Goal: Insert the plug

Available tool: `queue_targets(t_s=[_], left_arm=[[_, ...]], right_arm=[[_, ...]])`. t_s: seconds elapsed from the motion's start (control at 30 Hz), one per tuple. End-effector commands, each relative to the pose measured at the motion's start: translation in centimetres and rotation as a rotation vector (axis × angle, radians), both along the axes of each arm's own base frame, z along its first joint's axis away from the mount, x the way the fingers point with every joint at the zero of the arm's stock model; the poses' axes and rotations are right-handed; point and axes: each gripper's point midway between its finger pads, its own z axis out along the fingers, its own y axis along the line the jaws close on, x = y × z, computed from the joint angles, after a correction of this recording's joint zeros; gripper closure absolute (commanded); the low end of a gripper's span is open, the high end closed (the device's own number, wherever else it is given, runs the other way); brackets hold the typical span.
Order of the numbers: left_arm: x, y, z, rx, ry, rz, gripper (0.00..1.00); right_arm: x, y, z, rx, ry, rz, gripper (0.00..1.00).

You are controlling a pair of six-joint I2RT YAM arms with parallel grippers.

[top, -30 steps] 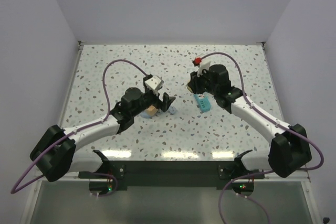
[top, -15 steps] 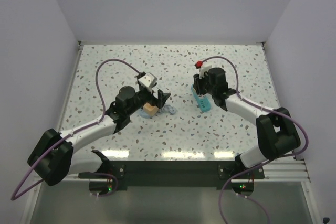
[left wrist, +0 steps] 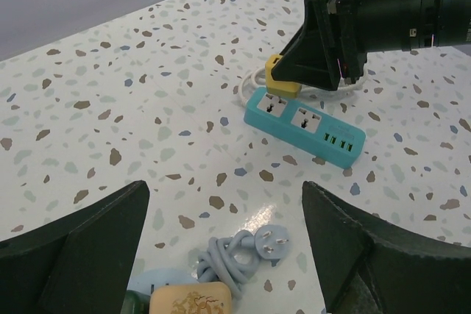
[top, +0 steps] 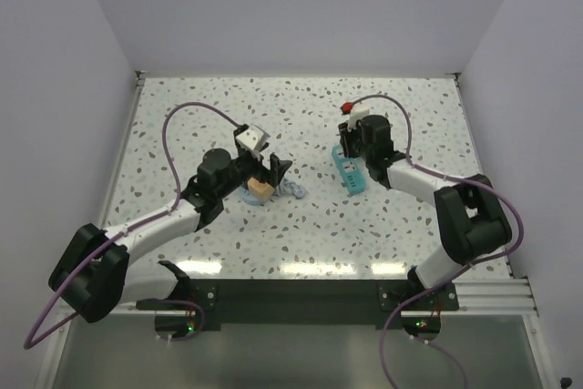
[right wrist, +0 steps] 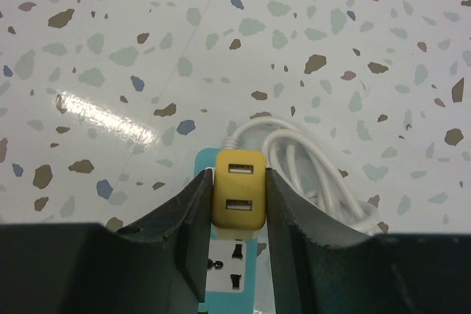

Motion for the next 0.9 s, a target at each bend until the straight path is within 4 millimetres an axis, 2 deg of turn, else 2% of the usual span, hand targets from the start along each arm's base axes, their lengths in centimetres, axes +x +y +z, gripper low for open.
queue_targets(t_s=[0.0,0.13,0.4,0.87], left_arm=[[0.5,-0.2,1.4,-0.047,-0.038,-0.003,0.10],[0.7,-0.3,1.3,-0.045,-0.033,-0.006,0.10],[0.7,-0.3,1.2,-0.043,-0.031,-0.006,0.10],[0.6,-0.6,1.3,-0.045,-0.033,-0.020,0.10]], right_arm=[[2.6,-0.2,3.3,0.020,-0.123,-0.030,1.00],[3.3,-0.1,3.4,0.025,-0.129,-0.024,1.00],[3.7,0.1,2.0,0.024,-0.107,-0.015,1.00],[2.8,-0.1,0.6,-0.001,-0.056,-0.007,1.00]])
